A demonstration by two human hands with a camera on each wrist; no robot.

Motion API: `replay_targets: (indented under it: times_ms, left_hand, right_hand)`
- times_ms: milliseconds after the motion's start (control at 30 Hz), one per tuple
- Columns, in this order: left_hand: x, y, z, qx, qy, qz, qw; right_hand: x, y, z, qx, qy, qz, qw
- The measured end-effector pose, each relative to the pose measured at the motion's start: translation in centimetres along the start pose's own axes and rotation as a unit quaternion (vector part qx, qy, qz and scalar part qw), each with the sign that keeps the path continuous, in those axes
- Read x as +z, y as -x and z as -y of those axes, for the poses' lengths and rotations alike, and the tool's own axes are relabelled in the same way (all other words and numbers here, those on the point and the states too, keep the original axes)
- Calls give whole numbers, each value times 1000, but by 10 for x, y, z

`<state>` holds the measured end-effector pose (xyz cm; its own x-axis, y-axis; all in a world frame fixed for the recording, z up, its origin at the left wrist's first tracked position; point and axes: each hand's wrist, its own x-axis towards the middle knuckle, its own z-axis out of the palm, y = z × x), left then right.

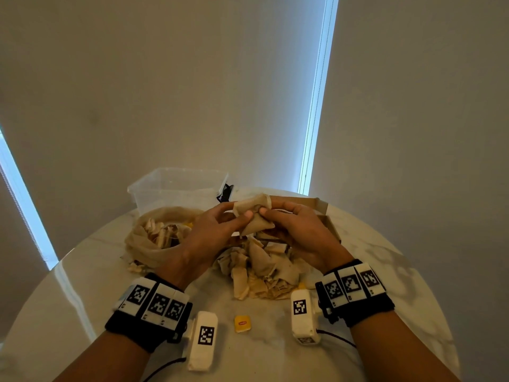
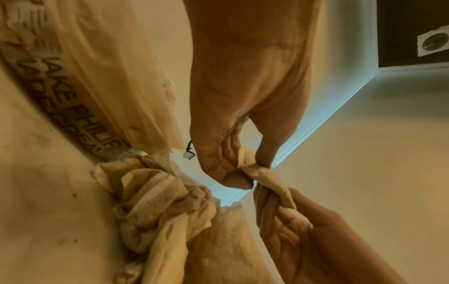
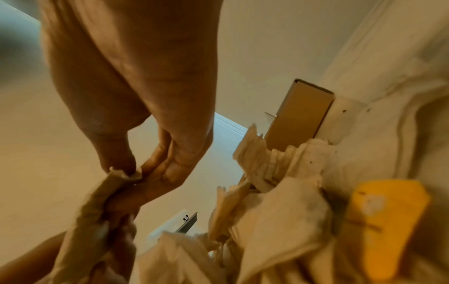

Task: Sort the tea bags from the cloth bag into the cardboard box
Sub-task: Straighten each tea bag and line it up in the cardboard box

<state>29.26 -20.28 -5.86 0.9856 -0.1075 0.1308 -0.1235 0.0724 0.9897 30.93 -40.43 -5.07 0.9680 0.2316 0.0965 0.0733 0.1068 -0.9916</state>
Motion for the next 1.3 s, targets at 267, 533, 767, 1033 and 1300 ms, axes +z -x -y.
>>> replay_targets:
  times_ms: [267, 533, 767, 1033, 1300]
  left_hand:
    - [-5, -1, -1, -10, 88, -11, 996]
    - [-8, -2, -3, -27, 106, 26, 994]
    - [-11, -4, 0, -19, 47, 7, 999]
    - [-11, -1, -2, -39, 59, 31, 997]
    - [-13, 0, -2, 7, 60, 25, 998]
  right_hand:
    - [-2, -2, -3, 40, -44, 15, 998]
    - [-6, -4, -3, 80, -101, 24, 991]
    - [-6, -2, -1, 90, -108, 30, 990]
    - [-7, 0, 4, 81, -79, 30, 993]
    - [-22, -12, 32, 55, 41, -40, 997]
